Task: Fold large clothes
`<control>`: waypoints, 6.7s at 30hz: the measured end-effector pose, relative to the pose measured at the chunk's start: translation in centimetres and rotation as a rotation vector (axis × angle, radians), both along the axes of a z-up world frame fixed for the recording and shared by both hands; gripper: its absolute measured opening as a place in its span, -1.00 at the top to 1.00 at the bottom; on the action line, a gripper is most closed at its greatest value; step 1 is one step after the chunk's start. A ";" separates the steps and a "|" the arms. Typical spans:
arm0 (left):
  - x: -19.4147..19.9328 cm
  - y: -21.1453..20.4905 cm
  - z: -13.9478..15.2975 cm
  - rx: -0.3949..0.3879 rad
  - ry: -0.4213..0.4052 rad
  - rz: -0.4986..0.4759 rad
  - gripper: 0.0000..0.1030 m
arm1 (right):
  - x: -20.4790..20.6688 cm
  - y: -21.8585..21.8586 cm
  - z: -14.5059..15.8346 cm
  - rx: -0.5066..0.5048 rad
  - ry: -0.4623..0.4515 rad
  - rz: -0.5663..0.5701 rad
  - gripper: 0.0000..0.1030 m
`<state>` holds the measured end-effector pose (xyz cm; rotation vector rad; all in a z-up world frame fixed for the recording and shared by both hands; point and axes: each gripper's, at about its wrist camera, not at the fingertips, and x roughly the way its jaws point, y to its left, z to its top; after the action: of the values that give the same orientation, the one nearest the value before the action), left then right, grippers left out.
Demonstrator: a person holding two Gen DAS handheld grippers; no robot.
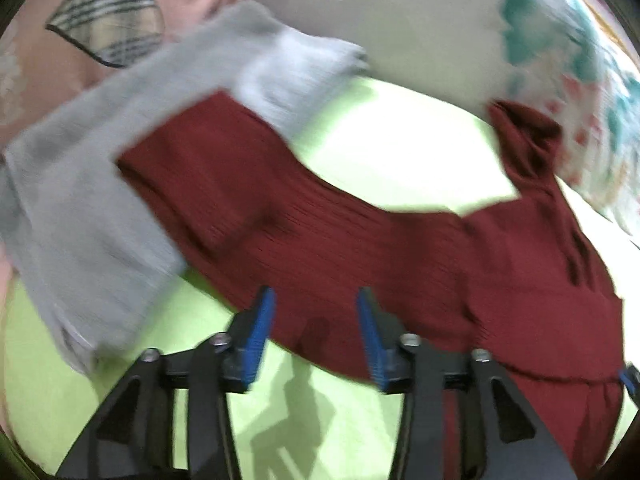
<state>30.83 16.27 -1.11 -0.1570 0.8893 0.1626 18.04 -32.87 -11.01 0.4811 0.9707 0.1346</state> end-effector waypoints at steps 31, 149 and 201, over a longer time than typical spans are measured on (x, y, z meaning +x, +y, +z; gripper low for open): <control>-1.7 -5.9 6.5 -0.374 -0.189 -0.198 0.91 | -2.6 4.6 -1.1 0.097 0.055 0.064 -0.04; -6.2 -12.1 -3.6 -0.223 -0.033 -0.299 0.86 | 6.3 6.1 -1.8 0.042 -0.027 0.086 0.41; 14.3 -26.4 -1.3 -0.300 0.001 -0.446 0.15 | 16.8 8.0 9.9 -0.207 -0.452 0.373 0.92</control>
<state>45.14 -10.16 -2.41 -0.2327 0.9252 -0.3875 34.87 -24.86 -1.16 0.0654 0.6110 0.4548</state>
